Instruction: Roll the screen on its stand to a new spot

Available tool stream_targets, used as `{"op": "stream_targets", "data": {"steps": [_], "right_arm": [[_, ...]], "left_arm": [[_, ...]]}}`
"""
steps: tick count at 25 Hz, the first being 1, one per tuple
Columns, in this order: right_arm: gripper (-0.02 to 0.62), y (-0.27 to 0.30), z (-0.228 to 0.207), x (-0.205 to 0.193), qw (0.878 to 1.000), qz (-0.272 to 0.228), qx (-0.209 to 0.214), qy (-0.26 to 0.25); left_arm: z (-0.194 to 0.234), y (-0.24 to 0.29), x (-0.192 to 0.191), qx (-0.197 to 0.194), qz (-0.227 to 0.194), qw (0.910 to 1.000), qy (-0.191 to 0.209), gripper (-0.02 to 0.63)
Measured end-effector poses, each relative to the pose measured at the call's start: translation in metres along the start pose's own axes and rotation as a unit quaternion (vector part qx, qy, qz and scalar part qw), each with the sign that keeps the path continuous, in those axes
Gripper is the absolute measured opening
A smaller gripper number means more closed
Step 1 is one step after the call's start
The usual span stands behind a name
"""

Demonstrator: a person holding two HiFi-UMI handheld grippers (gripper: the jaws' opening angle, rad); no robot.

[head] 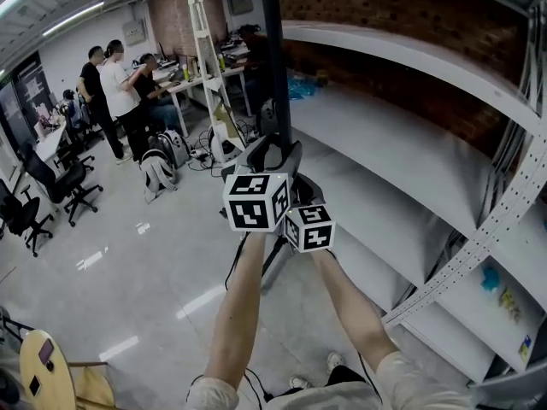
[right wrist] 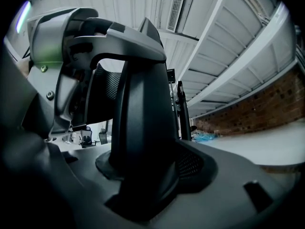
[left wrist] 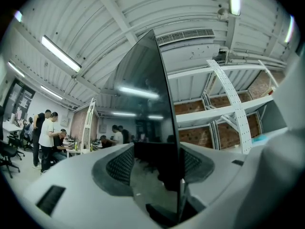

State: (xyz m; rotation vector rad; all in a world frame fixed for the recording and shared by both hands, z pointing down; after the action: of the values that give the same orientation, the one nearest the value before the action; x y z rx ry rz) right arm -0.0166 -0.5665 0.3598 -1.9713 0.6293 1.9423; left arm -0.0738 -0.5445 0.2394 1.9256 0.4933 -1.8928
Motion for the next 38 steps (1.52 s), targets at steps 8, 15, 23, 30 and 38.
{"op": "stream_targets", "data": {"steps": [8,15,23,30,38], "right_arm": [[0.255,-0.067,0.001,-0.009,1.000,-0.002,-0.002,0.004],[0.259,-0.135,0.008,-0.013,1.000,-0.006,0.001,0.003],[0.260,-0.231,0.010,-0.024,1.000,0.008,-0.001,-0.003],[0.261,-0.321,0.012,-0.031,1.000,0.005,-0.004,-0.004],[0.261,-0.405,0.022,-0.038,1.000,-0.002,-0.014,0.002]], "left_arm": [[-0.059,-0.035,-0.001,-0.001,0.002,1.0000,0.003,0.264],[-0.116,-0.075,0.000,0.006,-0.002,1.0000,0.007,0.258],[-0.200,-0.123,-0.004,0.007,0.006,0.9999,0.012,0.256],[-0.278,-0.170,-0.004,0.007,0.002,0.9999,0.016,0.256],[-0.348,-0.219,-0.002,0.011,0.001,0.9993,0.035,0.250]]}}
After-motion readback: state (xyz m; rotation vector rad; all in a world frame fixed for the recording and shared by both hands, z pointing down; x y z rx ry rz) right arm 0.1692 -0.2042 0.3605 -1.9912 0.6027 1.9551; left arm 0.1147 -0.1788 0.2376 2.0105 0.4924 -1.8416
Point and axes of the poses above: the fingertips, and each gripper's own axes: y forward along the fingers, z to its left, x out of its top, the point moved 6 cm from there along -y, backward along the fingers, and after that the axes turned 11 degrees about z, right-handed, at the moved point
